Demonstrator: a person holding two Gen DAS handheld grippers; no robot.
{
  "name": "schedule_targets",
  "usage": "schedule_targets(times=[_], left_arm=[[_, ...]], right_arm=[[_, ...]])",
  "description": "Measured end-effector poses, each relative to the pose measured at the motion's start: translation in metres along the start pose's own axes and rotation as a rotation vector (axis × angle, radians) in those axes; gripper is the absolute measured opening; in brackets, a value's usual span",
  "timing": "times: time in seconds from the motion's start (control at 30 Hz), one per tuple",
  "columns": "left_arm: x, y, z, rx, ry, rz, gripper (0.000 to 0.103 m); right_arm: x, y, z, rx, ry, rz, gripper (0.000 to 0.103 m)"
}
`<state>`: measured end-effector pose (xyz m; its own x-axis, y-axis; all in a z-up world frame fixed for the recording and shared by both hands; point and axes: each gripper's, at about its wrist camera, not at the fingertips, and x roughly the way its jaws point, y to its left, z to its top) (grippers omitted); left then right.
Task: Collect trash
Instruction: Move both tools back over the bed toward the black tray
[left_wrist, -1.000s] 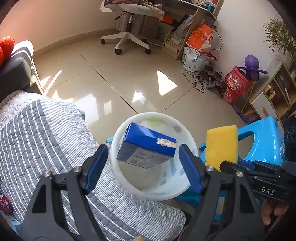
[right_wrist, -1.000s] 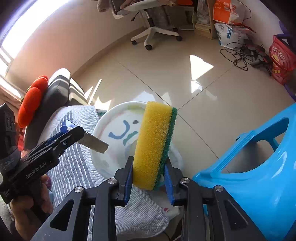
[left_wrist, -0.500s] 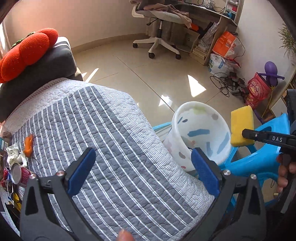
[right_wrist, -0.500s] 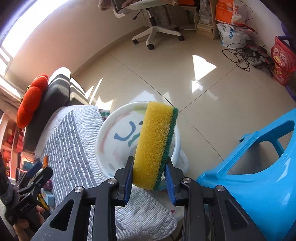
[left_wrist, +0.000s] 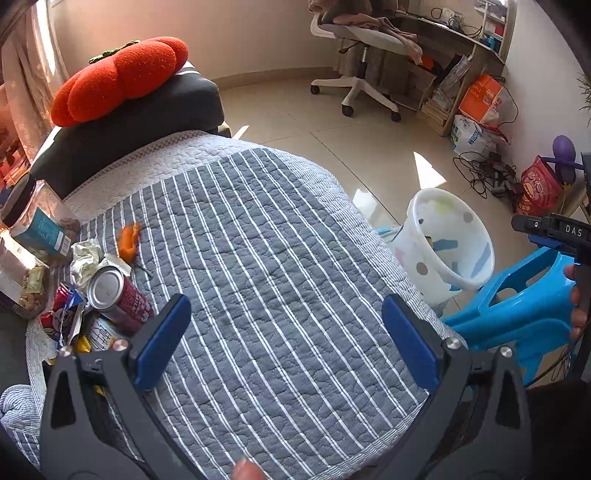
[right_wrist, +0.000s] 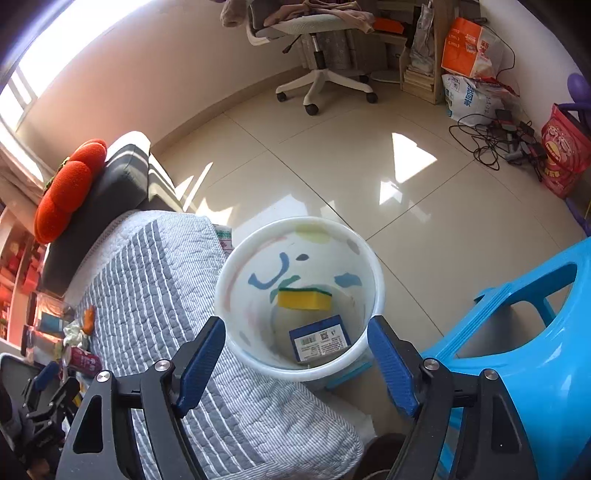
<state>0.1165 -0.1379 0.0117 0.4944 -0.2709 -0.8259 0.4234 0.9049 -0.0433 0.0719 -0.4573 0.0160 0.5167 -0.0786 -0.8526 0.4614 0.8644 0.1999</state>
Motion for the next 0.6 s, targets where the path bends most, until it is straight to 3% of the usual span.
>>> schedule_targets(times=[0.6], left_arm=[[-0.043,0.122,-0.042,-0.225,-0.015,0.122,0.102]], right_arm=[[0.013,0.116,-0.030,-0.237,0.035,0.045,0.085]])
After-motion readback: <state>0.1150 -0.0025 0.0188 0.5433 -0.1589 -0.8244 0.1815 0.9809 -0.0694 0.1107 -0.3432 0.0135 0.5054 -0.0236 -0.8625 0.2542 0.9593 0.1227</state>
